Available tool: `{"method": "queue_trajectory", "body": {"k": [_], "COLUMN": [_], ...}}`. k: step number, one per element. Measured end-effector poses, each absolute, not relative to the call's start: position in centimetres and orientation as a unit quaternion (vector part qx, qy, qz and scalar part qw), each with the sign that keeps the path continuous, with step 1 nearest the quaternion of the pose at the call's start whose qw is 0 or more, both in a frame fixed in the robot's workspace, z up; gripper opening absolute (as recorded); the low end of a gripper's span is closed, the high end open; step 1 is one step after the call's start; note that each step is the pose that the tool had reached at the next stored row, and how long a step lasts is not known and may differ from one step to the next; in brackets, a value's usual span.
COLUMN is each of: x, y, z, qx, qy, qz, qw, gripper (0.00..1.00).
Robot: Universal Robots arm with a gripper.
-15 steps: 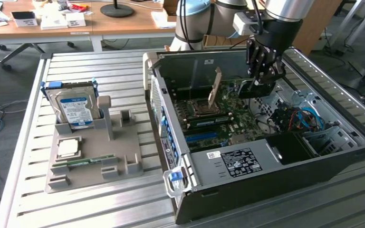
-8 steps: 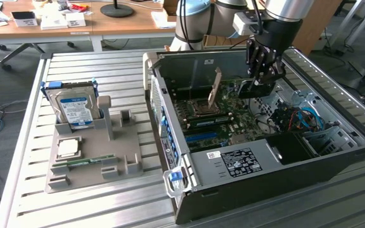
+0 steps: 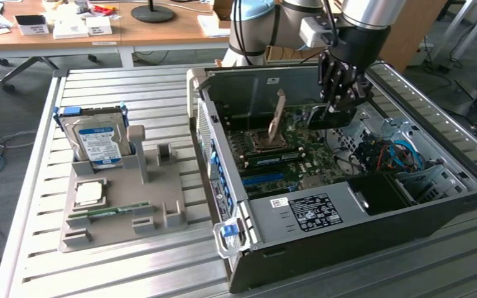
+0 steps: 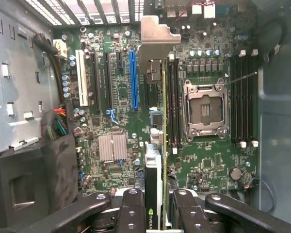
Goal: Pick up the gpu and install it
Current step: 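Insert the gpu into the slot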
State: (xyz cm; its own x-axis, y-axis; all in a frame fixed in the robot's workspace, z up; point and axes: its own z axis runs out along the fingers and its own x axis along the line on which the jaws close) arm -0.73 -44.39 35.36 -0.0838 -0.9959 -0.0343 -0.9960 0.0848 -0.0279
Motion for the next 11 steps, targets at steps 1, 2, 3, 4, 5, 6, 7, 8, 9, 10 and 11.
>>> {"method": "queue_trajectory", "body": {"k": [1,2,3,4,5,6,7,8,9,10,11], "x": [-0.80,-0.86,-0.91,-0.96,-1.02,-1.08,-1.13,-1.15,-1.15,-1.15,-1.15], "y": [-44.45,-44.55,-44.67,-44.79,-44.93,-45.07,-45.17,-45.18,-45.18,-45.18,-45.18], "z": [35.34,35.33,35.31,35.31,35.30,35.30,35.29,35.29,35.29,35.29,35.29], "qx": [-0.676,-0.676,-0.677,-0.677,-0.677,-0.676,-0.676,-0.676,-0.676,-0.676,-0.676], "qy": [0.736,0.736,0.736,0.736,0.736,0.736,0.736,0.736,0.736,0.736,0.736], "qz": [0.001,0.001,0.001,0.001,0.001,0.001,0.001,0.001,0.001,0.001,0.001], "qw": [0.022,0.022,0.022,0.022,0.022,0.022,0.022,0.022,0.022,0.022,0.022], "gripper": [0.27,0.27,0.27,0.27,0.27,0.27,0.27,0.27,0.27,0.27,0.27]}}
